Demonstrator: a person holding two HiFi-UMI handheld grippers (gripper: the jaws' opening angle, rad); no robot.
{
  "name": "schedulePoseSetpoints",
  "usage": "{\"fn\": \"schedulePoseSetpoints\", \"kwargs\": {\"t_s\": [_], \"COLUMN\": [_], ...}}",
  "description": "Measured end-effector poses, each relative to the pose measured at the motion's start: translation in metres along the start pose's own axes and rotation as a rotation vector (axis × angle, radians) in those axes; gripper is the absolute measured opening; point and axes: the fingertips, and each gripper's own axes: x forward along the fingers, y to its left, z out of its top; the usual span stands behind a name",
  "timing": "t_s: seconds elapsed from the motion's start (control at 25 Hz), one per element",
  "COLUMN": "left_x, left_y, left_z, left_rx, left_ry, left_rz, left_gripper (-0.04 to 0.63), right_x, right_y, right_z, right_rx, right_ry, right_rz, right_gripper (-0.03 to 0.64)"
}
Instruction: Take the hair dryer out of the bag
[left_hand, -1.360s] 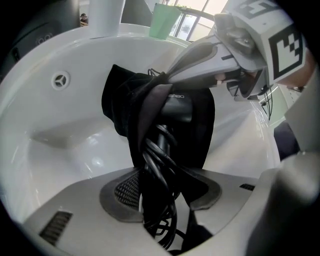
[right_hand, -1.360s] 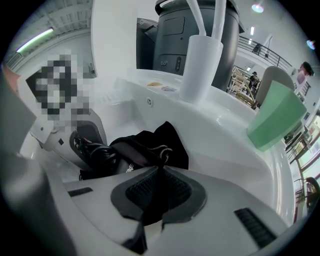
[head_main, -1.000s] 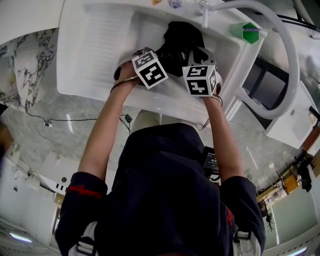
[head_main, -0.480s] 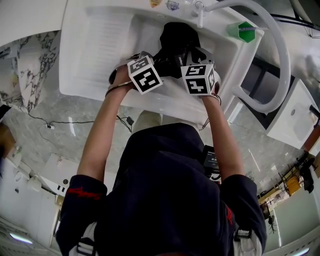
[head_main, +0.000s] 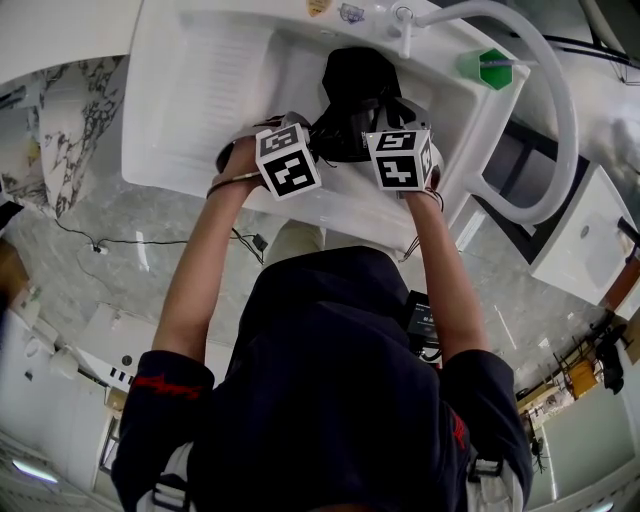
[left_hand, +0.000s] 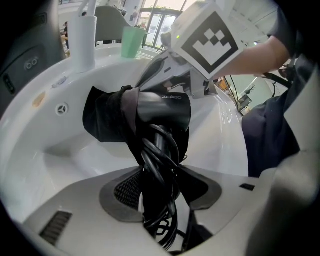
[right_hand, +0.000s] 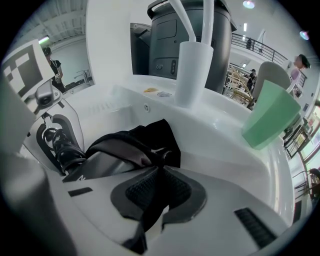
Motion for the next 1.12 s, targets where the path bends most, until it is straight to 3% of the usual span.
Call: {"fn": "schedulePoseSetpoints", "kwargs": {"t_s": [0.64, 1.12], "left_x": [-0.012, -0.023], "left_y": [0.0, -0.002], "left_z": [-0.007, -0.014], "left_rx": [0.016, 0.021], "left_ry": [-0.016, -0.054], "left_rz": [0.006, -0.035], "left_gripper": [0.219, 0.219], "right_x": [0.0, -0.002], "right_y": [0.005, 0.01], "right_z": [0.003, 0.004], "right_rx": [0.011, 0.018], "right_ry": [-0.005, -0.008], "right_rz": [0.031, 0.067], "right_gripper": [0.049, 0.049]}}
